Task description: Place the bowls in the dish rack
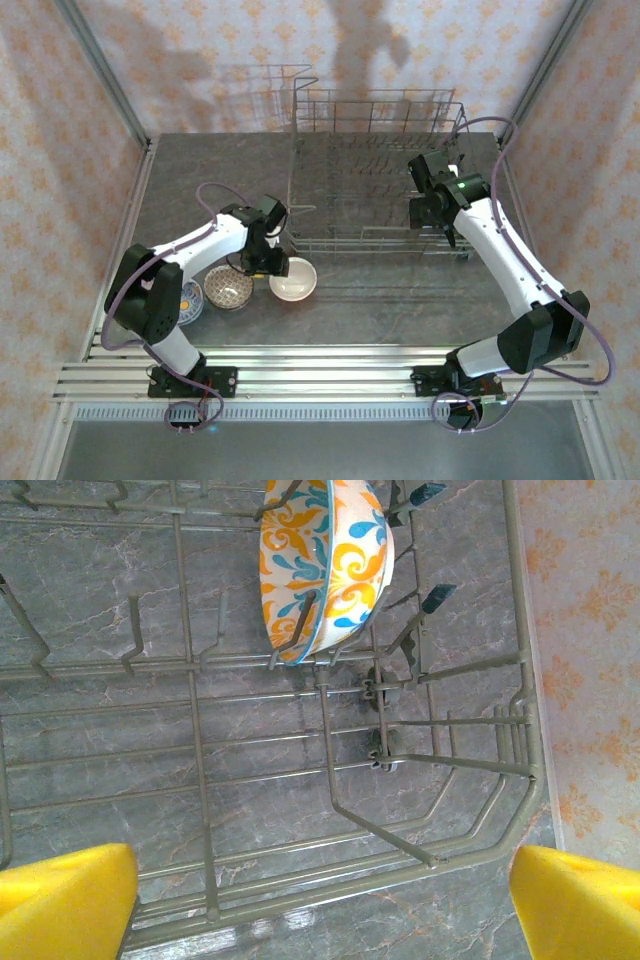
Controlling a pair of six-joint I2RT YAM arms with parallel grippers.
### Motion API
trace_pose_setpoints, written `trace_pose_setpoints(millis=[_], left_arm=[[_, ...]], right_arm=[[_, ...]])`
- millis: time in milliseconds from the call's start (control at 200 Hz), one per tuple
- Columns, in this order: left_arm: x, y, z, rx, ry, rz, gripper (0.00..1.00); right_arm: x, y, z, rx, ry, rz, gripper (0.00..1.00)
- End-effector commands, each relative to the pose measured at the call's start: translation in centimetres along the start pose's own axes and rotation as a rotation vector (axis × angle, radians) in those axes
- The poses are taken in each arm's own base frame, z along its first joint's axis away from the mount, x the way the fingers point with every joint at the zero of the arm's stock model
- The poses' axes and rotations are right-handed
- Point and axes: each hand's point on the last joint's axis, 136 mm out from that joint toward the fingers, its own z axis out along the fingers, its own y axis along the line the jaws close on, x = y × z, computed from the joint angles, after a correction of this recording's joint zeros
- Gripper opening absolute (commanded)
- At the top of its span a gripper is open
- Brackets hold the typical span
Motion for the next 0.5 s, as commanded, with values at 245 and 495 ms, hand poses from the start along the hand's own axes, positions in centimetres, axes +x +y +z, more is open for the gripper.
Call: trace_pose_setpoints(millis=[245, 495], left_arm=[[-0.2, -0.9, -1.7, 0.015, -0.042, -0.022, 0.54], [0.2, -1.1, -0.8, -0.017, -0.025, -0.017, 0.54]], right_arm=[[-0.5, -0.1, -0.2, 0.009, -0.029, -0.011, 0.95], [-0.6, -0.2, -0.2, 0.013, -0.033, -0.015, 0.96]])
